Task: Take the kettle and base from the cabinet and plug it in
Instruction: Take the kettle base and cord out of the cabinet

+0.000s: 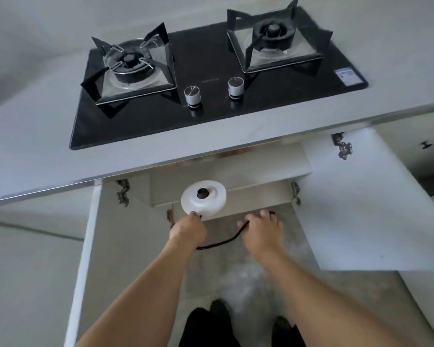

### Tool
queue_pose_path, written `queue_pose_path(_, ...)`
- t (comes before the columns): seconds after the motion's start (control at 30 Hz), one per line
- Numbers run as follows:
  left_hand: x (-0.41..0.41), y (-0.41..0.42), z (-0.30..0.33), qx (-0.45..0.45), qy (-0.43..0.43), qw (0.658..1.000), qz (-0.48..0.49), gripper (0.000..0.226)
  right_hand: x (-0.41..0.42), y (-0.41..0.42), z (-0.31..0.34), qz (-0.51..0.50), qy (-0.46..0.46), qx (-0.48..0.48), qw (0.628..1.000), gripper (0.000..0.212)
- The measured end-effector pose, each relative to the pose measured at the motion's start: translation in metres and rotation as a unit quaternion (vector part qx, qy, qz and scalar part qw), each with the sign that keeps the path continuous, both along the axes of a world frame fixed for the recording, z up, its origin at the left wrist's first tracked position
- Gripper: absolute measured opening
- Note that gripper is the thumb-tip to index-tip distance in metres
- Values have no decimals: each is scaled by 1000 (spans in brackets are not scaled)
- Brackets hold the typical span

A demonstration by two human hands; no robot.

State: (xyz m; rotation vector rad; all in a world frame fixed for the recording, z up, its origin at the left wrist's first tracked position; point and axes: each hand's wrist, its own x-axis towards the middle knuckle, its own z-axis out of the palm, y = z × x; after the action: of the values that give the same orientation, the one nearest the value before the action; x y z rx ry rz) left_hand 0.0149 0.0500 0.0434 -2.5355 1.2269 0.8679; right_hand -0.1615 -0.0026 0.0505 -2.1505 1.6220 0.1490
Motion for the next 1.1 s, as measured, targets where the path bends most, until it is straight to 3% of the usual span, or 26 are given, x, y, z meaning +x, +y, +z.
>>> queue_pose_path(0.1,-31,42,80,17,19,1000,13,34,-25,29,84,-56,-81,43,994,29)
queue_pose_path(0.17,-48,70,125,5,23,998,55,32,-37,50,133,-98,-181,108,973,28)
queue_pose_path(0.23,-59,92,160,-6,16,997,78,30,-40,62,172,-192,-310,214,906,36)
queue_pose_path(0.3,-59,118,189,-19,13,996,88,30,-36,70,205,-250,-386,246,853,24)
queue_pose_path(0.4,-46,151,213,-60,18,992,107,29,-16,86,235,-230,-418,226,850,14)
queue_pose_path(0.53,-16,182,232,-122,29,985,120,26,25,117,253,-184,-448,206,850,24)
queue_pose_path(0.63,27,210,245,-134,5,989,59,19,73,150,264,-207,-463,168,845,16)
queue_pose_path(0.7,66,229,251,-153,11,986,70,15,111,175,274,-235,-469,153,838,24)
queue_pose_path(0.77,103,248,256,-171,7,980,99,13,147,201,284,-256,-480,169,822,31)
queue_pose_path(0.87,131,261,264,-188,21,969,159,13,181,218,293,-232,-494,246,801,17)
queue_pose_path(1.0,175,268,277,-203,14,962,181,11,221,215,305,-197,-504,341,768,30)
queue_pose_path(1.1,204,268,284,-197,-10,965,175,11,249,194,308,-147,-470,316,811,35)
